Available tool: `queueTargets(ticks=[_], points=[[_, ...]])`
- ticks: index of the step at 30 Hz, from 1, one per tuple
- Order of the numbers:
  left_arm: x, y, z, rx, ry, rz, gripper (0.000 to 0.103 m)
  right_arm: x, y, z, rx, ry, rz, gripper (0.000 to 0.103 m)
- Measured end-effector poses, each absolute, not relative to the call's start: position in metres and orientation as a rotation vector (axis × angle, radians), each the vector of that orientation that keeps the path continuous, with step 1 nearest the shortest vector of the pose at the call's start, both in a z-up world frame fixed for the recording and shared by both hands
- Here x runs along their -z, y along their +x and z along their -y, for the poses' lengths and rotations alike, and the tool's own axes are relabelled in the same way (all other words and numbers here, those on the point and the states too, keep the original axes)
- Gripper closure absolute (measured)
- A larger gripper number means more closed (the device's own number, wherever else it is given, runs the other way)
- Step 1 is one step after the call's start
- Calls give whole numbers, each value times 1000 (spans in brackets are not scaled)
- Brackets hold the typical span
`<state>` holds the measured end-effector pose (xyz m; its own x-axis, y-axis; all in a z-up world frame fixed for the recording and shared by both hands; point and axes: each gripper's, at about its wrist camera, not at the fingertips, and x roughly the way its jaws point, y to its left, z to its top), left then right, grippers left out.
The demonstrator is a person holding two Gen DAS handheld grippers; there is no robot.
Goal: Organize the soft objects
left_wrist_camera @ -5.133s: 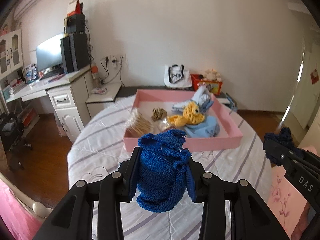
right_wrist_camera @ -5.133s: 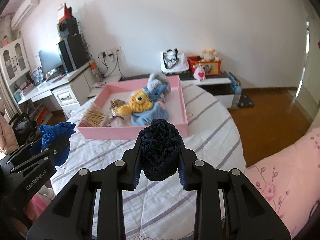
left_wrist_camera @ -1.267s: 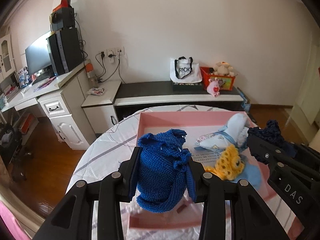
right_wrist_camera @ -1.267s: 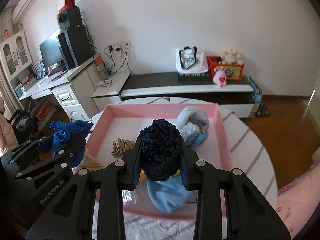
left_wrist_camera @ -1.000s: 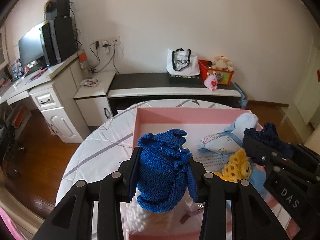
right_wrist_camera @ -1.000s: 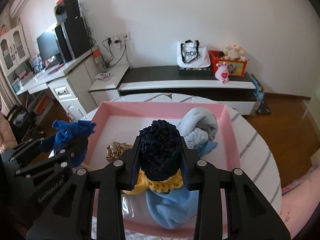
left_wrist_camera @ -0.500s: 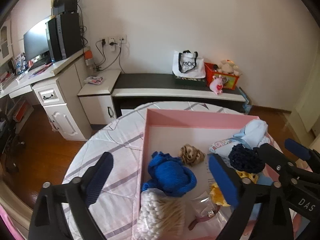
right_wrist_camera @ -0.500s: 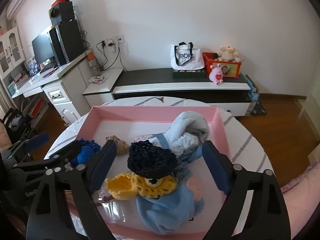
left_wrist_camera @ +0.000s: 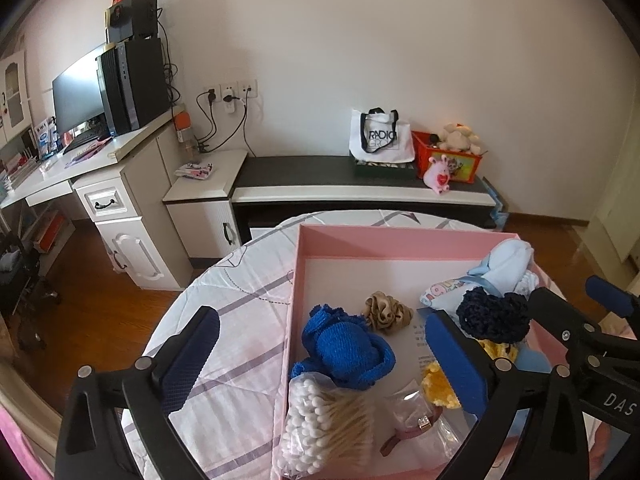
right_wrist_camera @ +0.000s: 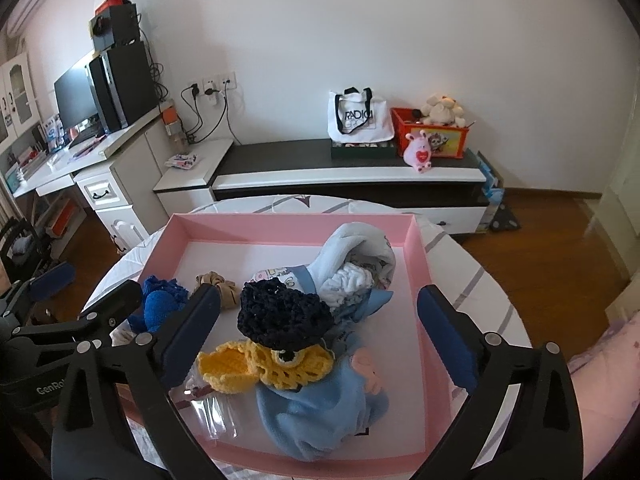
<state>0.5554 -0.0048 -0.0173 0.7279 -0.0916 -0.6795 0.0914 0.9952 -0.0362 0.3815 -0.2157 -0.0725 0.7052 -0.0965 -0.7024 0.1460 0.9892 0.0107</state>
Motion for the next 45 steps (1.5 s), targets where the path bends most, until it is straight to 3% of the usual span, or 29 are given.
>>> queueTargets(ticks=[15,45], points=[[-6,503,16,89,3,-709,1,51,344,216,156,46,-735,0],[-53,295,38,79,2,-528,0,4,183,211,195,-4,-580,0]])
